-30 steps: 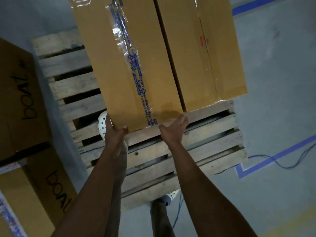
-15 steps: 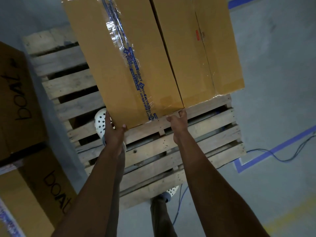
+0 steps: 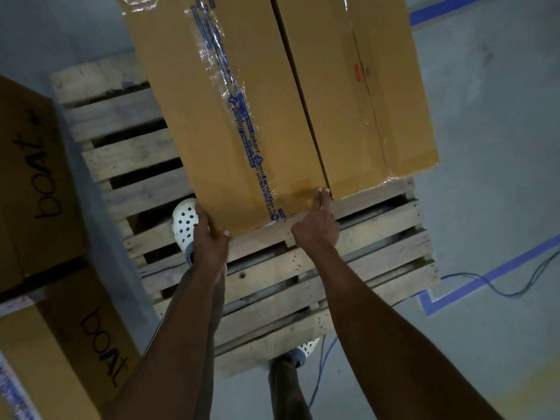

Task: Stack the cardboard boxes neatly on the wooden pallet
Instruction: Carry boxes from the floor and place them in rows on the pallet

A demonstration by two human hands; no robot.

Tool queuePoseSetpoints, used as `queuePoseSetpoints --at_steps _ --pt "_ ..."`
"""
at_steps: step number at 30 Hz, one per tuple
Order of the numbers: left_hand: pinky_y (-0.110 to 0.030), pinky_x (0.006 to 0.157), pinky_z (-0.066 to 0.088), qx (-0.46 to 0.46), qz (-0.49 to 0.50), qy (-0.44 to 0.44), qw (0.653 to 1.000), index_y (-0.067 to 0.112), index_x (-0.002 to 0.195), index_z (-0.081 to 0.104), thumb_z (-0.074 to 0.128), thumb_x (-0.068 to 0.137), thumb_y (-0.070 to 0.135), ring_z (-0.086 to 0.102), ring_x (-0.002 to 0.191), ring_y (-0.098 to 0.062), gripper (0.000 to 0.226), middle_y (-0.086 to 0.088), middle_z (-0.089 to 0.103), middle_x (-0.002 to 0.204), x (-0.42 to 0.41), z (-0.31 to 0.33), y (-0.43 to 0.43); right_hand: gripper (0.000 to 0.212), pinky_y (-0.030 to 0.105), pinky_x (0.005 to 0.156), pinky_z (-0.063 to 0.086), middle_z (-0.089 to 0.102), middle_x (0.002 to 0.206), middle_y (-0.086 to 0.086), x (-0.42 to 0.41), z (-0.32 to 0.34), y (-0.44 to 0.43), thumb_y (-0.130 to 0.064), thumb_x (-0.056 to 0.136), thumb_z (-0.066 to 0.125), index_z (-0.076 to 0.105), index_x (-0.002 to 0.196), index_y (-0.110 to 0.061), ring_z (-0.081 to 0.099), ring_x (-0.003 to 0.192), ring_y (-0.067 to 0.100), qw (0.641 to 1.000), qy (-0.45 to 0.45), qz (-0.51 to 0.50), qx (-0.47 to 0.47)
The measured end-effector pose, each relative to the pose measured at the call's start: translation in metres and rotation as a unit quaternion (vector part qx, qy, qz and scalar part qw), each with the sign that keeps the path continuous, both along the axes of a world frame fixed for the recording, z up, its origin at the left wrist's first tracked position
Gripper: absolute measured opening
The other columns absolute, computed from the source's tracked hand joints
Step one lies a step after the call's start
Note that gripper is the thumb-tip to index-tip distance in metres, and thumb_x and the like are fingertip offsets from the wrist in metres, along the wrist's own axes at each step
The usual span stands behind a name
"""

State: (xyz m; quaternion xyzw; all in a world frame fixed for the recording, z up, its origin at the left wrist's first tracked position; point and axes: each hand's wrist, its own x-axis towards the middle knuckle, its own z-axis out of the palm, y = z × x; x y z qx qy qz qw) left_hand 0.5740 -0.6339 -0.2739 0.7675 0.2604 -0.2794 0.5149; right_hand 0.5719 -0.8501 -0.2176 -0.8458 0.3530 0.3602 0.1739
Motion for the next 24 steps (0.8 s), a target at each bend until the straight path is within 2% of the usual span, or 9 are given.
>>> queuePoseSetpoints --at_steps 4,9,14,16,19,20,21,22,24 --pt "-0.054 0.114 0.04 -0.007 -0.014 0.009 1.0 0.039 0.161 0.009 0.06 0.092 0.0 0.037 0.143 -0.026 0.095 0.001 0.032 0.161 0.001 -0.002 0.005 0.098 0.038 0.1 0.043 -0.013 0.168 -0.007 0.002 0.006 -0.003 -0.026 0.091 0.06 -0.007 0.161 -0.014 0.057 0.126 0.023 0.999 0.022 0.023 -0.001" --pt "-0.053 0.115 0.04 -0.001 -0.013 0.018 1.0 0.037 0.161 0.009 0.062 0.093 -0.002 0.038 0.142 -0.025 0.095 0.001 0.033 0.16 0.002 -0.002 0.004 0.089 0.036 0.103 0.044 -0.005 0.169 -0.003 0.006 0.009 -0.011 -0.028 0.093 0.055 0.0 0.162 -0.011 0.05 0.134 0.022 0.996 0.034 0.074 -0.024" --pt "-0.051 0.115 0.04 -0.001 -0.002 0.029 1.0 0.044 0.16 0.008 0.06 0.095 0.0 0.04 0.142 -0.027 0.095 0.001 0.032 0.163 0.003 -0.002 0.002 0.087 0.04 0.105 0.043 0.004 0.168 0.001 0.006 0.003 -0.011 -0.027 0.091 0.057 0.008 0.161 -0.009 0.049 0.133 0.023 0.995 0.023 0.088 -0.036" --pt "-0.04 0.107 0.044 0.023 -0.014 0.032 0.999 0.04 0.161 0.004 0.057 0.097 0.002 0.048 0.129 -0.023 0.092 0.004 0.034 0.158 0.003 0.0 -0.001 0.084 0.043 0.106 0.038 0.011 0.161 0.005 0.004 0.001 -0.007 -0.025 0.088 0.061 0.018 0.159 -0.011 0.038 0.135 0.028 0.996 -0.011 0.069 -0.056" --pt "-0.029 0.087 0.039 0.038 -0.009 0.017 0.999 0.035 0.162 0.002 0.054 0.099 0.001 0.05 0.091 -0.006 0.088 0.01 0.036 0.14 0.001 0.002 -0.007 0.088 0.044 0.109 0.034 0.003 0.162 0.009 -0.005 0.001 0.0 -0.019 0.083 0.066 0.019 0.157 -0.021 0.025 0.14 0.032 0.995 -0.055 -0.019 -0.075" --pt "-0.029 0.088 0.04 0.031 0.0 0.013 0.999 0.035 0.162 0.003 0.053 0.098 0.0 0.051 0.094 -0.006 0.089 0.01 0.035 0.145 0.001 0.003 -0.007 0.094 0.045 0.111 0.033 -0.002 0.165 0.006 -0.009 0.0 0.001 -0.016 0.081 0.066 0.012 0.159 -0.022 0.024 0.143 0.031 0.994 -0.064 -0.054 -0.065" --pt "-0.03 0.093 0.042 0.019 0.014 0.01 1.0 0.036 0.162 0.005 0.053 0.097 -0.002 0.052 0.107 -0.011 0.089 0.007 0.033 0.154 0.002 0.002 -0.006 0.1 0.046 0.112 0.033 -0.007 0.167 0.001 -0.013 -0.001 0.001 -0.015 0.081 0.065 0.004 0.161 -0.021 0.023 0.145 0.03 0.993 -0.07 -0.082 -0.048" --pt "-0.033 0.1 0.043 0.006 0.03 0.01 0.999 0.037 0.162 0.008 0.054 0.097 -0.003 0.048 0.123 -0.016 0.09 0.003 0.03 0.16 0.003 0.002 -0.005 0.104 0.046 0.112 0.035 -0.01 0.168 -0.004 -0.016 -0.001 0.0 -0.015 0.081 0.063 -0.002 0.161 -0.021 0.025 0.146 0.028 0.992 -0.07 -0.099 -0.03" --pt "-0.041 0.112 0.043 -0.021 0.06 0.017 0.998 0.037 0.162 0.012 0.055 0.096 -0.004 0.038 0.138 -0.02 0.089 -0.001 0.029 0.163 0.005 0.002 -0.004 0.103 0.045 0.108 0.042 -0.016 0.167 -0.011 -0.019 -0.003 -0.004 -0.016 0.084 0.061 -0.007 0.161 -0.019 0.034 0.142 0.025 0.993 -0.06 -0.102 -0.008"
